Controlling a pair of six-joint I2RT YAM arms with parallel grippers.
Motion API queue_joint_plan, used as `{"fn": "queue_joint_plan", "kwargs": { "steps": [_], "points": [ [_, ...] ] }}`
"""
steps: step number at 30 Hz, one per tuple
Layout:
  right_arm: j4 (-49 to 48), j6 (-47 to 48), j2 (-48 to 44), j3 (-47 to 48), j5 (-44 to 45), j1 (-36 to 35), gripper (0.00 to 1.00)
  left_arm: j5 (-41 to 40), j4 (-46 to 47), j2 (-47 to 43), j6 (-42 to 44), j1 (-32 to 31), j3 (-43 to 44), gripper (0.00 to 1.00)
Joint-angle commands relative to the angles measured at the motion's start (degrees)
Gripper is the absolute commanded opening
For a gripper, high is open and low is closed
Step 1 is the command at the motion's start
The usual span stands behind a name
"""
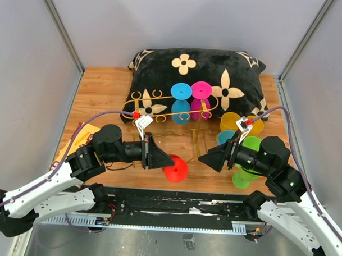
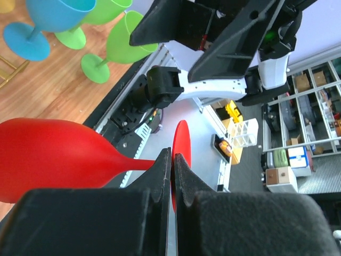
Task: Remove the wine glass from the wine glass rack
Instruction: Place the wine glass at the center of the board.
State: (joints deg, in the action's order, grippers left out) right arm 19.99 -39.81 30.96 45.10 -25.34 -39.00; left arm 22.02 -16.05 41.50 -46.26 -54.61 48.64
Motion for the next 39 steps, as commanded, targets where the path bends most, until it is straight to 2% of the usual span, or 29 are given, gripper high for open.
{"fn": "queue_joint_plan", "kwargs": {
  "steps": [1, 9, 14, 17, 22, 26, 29, 33, 35, 39],
  "points": [
    [-1.68, -2.09, -0.38, 2.01, -4.79, -1.42, 0.82, -3.50, 5.02, 3.35, 3.67, -2.53, 3.81, 0.01],
    [-4.77, -3.02, 0.55, 2.25, -12.53, -1.39, 0.80, -6.23, 10.93, 8.38, 5.41, -3.69, 5.29, 0.01],
    [-5.09, -2.99, 1.26, 2.66, -13.81, -1.41, 0.72, -5.94, 11.76, 10.45, 6.34, -4.23, 6.38, 0.01],
    [-5.65, -3.07, 1.59, 2.43, -14.39, -1.41, 0.62, -6.38, 12.83, 10.95, 6.32, -4.68, 6.08, 0.01],
    [-6.40, -3.25, 1.36, 2.25, -12.78, -1.35, 0.39, -6.11, 16.38, 11.11, 5.08, -5.39, 4.28, 0.01],
    [-9.15, -4.90, 0.81, 1.16, -12.63, -1.43, 0.33, -6.10, 17.66, 11.49, 4.42, -6.04, 3.56, 0.01],
    [-9.32, -5.26, 0.95, 1.21, -12.37, -1.41, 0.24, -5.99, 19.01, 11.87, 4.03, -6.36, 2.95, 0.00],
    [-10.05, -5.68, 0.78, 1.14, -12.03, -1.37, 0.03, -6.47, 18.58, 12.29, 4.33, -6.69, 3.12, 0.02],
    [-9.42, -5.20, 0.47, 1.34, -11.14, -1.42, 0.01, -6.63, 18.29, 12.29, 4.65, -6.74, 3.21, 0.06],
    [-6.30, -2.59, -2.06, 2.14, -6.89, -1.42, 0.01, -5.35, 16.89, 13.01, 5.43, -6.73, 3.28, 0.21]
  ]
}}
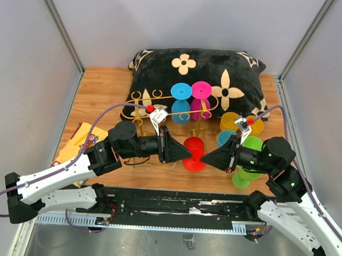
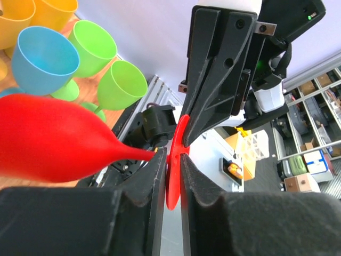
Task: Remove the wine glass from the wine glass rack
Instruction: Place the wine glass at the center of the board.
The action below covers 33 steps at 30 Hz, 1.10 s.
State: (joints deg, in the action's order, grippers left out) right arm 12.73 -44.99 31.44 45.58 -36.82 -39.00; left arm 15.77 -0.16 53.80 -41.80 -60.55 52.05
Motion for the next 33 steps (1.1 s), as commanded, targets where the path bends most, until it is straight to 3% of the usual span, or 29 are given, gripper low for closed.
{"fn": "queue_joint_plan", "kwargs": {
  "steps": [1, 5, 11, 15, 19, 21, 27, 29, 33],
  "points": [
    [1.59, 3.16, -3.22, 1.70, 5.62, -1.36, 0.01, 1.66, 0.65, 1.08, 0.95, -0.79, -0.11, 0.23],
    [2.41, 4.49, -5.42, 1.60, 7.88, -1.41, 0.01, 3.66, 1.33, 2.45, 0.16, -1.81, -0.46, 0.29],
    [2.28, 4.91, -6.92, 1.36, 8.52, -1.35, 0.01, 2.83, 7.05, 4.46, -1.41, -3.44, -0.90, 0.29],
    [2.20, 5.00, -7.10, 1.63, 7.99, -1.42, 0.01, 1.88, 8.99, 6.12, -1.63, -4.29, -0.34, 0.21],
    [2.27, 5.20, -7.58, 1.71, 8.03, -1.40, 0.01, 1.84, 9.14, 6.70, -0.89, -4.79, -0.11, 0.06],
    [2.96, 5.81, -8.13, 1.94, 9.09, -1.42, 0.06, 2.00, 8.20, 6.75, 0.38, -5.02, 0.33, 0.01],
    [13.77, 13.08, -9.30, 7.35, 19.24, -1.36, 0.41, 2.78, 4.62, 5.89, 8.65, -6.40, 0.47, 0.01],
    [18.55, 15.71, -9.00, 9.81, 24.20, -1.40, 0.45, 3.75, 2.95, 5.86, 12.82, -7.19, -0.17, 0.01],
    [28.22, 17.63, -7.12, 14.03, 37.18, -1.41, 0.53, -1.81, -1.75, 5.04, 27.80, -14.39, -1.41, 0.00]
  ]
}}
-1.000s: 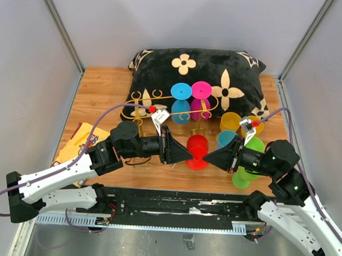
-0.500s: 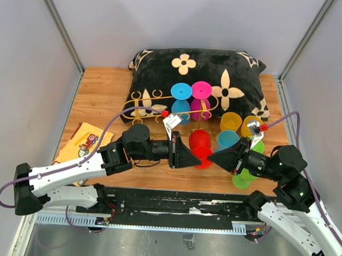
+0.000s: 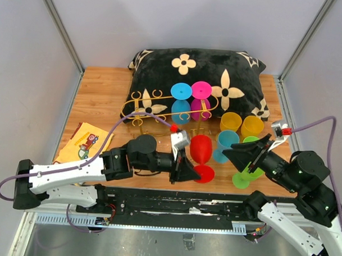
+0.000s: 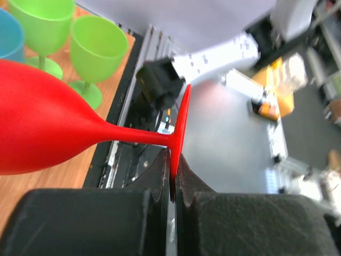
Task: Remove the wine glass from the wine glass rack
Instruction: Place the wine glass at the center of the board.
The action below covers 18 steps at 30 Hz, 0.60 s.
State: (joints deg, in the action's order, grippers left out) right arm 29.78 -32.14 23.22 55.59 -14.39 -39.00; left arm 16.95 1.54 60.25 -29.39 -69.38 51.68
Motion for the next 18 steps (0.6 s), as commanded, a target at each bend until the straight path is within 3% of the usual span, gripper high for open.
{"fn": "queue_joint_plan", "kwargs": {
  "steps": [1, 6, 11, 14, 18],
  "points": [
    [13.07, 4.92, 1.80, 4.75, 16.52, -1.42, 0.54, -3.24, -3.02, -1.84, 17.26, -6.73, -1.99, 0.01],
    [15.73, 3.81, 4.44, 5.75, 16.48, -1.42, 0.60, -3.17, -0.41, -4.04, 24.92, -9.85, -5.96, 0.00],
    [15.70, 4.33, 8.74, 6.66, 6.44, -1.38, 0.68, -10.57, -3.06, -6.58, 35.90, -11.38, -9.28, 0.00],
    [15.41, 3.82, 10.79, 6.62, 2.13, -1.31, 0.69, -9.34, -5.97, -7.16, 43.75, -11.39, -10.23, 0.00],
    [13.01, 4.63, 11.23, 6.15, -2.43, -1.24, 0.69, -8.43, -7.70, -7.62, 47.36, -11.39, -10.28, 0.00]
  ]
}}
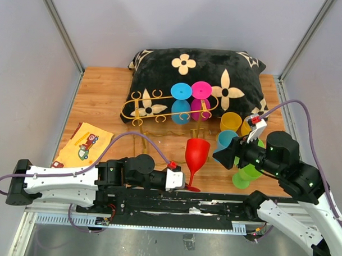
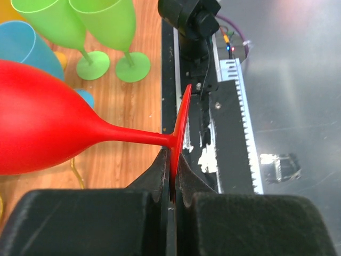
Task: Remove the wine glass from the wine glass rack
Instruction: Place the wine glass at the center of the board.
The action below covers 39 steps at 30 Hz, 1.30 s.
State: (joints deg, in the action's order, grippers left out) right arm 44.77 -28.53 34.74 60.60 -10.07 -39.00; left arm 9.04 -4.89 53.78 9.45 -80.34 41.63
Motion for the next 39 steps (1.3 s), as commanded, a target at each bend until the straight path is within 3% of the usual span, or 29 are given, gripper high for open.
{"fn": "queue_joint_plan", "kwargs": {
  "steps": [1, 9, 18, 22, 33, 39],
  "points": [
    [-2.89, 1.19, -0.24, 0.91, -8.31, -1.13, 0.70, -0.25, -1.47, -1.21, 8.80, -0.44, -0.30, 0.00],
    [-7.88, -0.70, 1.01, -0.95, -17.86, 3.33, 0.70, 1.98, -3.01, -1.70, 10.23, -0.44, -0.36, 0.00],
    [-18.32, -8.75, 3.78, -6.89, -46.62, 21.81, 0.71, 3.51, -5.66, -2.10, 14.72, -0.44, -0.33, 0.01],
    [-17.71, -7.92, 4.52, -7.20, -46.98, 22.47, 0.72, 3.17, -7.37, -2.00, 16.62, -0.44, 0.16, 0.00],
    [-13.35, -5.27, 5.24, -5.72, -27.77, 22.43, 0.73, 4.79, -9.85, -1.51, 23.91, -0.44, 2.78, 0.00],
    [-17.24, -6.18, 7.85, -5.64, -41.26, 22.24, 0.73, 4.34, -10.71, -0.51, 25.59, -0.44, 3.42, 0.00]
  ]
}}
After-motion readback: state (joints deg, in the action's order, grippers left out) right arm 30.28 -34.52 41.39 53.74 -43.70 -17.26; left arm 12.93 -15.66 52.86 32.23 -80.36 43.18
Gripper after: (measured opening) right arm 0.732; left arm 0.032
